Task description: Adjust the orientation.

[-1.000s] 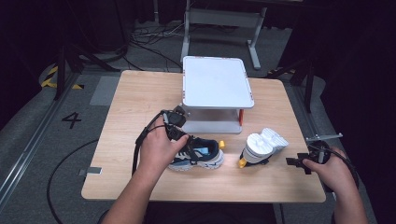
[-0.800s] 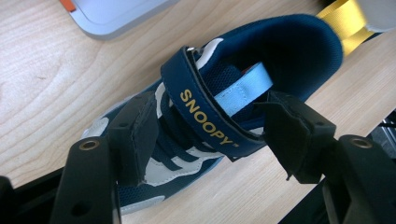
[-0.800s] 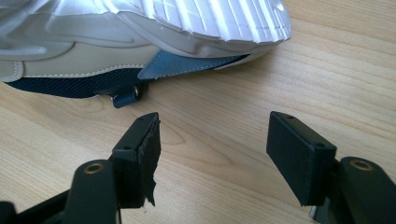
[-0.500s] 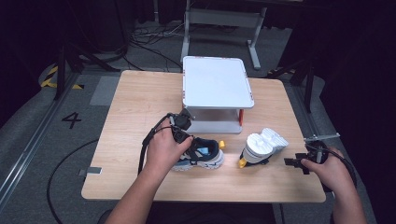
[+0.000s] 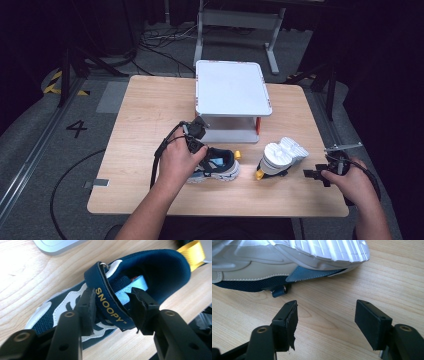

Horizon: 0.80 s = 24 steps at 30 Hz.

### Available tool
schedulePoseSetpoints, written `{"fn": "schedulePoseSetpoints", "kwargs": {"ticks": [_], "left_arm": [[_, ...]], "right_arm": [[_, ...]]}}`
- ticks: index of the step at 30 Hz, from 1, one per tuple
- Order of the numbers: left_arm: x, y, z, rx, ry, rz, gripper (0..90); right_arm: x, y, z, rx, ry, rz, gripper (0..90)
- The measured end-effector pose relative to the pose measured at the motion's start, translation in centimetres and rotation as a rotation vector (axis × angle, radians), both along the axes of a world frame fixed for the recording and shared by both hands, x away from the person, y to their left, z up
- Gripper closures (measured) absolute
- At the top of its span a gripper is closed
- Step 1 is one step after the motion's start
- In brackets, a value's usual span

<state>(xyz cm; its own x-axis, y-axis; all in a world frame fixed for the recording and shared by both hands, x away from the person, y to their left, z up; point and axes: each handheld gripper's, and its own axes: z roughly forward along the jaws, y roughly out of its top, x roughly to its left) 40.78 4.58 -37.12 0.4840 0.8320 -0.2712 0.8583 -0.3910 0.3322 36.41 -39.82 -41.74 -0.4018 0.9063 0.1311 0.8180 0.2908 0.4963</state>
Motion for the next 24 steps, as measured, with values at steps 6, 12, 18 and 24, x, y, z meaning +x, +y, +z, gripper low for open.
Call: {"fn": "schedulePoseSetpoints", "kwargs": {"ticks": [6, 12, 18, 24], "left_arm": [[-0.2, 0.2, 0.5, -0.017, -0.042, -0.029, 71.9], [-0.4, 0.0, 0.8, -0.006, -0.077, -0.046, 80.8], [-0.6, -0.1, 0.9, 0.008, -0.09, -0.066, 82.6], [-0.9, 0.1, 1.7, 0.043, -0.128, -0.125, 85.1]], "right_arm": [[0.0, -0.1, 0.0, 0.0, -0.003, -0.001, 36.1], [0.0, -0.2, 0.1, 0.003, -0.002, -0.005, 36.2], [-0.1, -0.2, 0.1, 0.001, -0.004, -0.007, 36.3], [-0.1, -0.3, 0.1, 0.001, -0.002, -0.011, 36.3]]}}
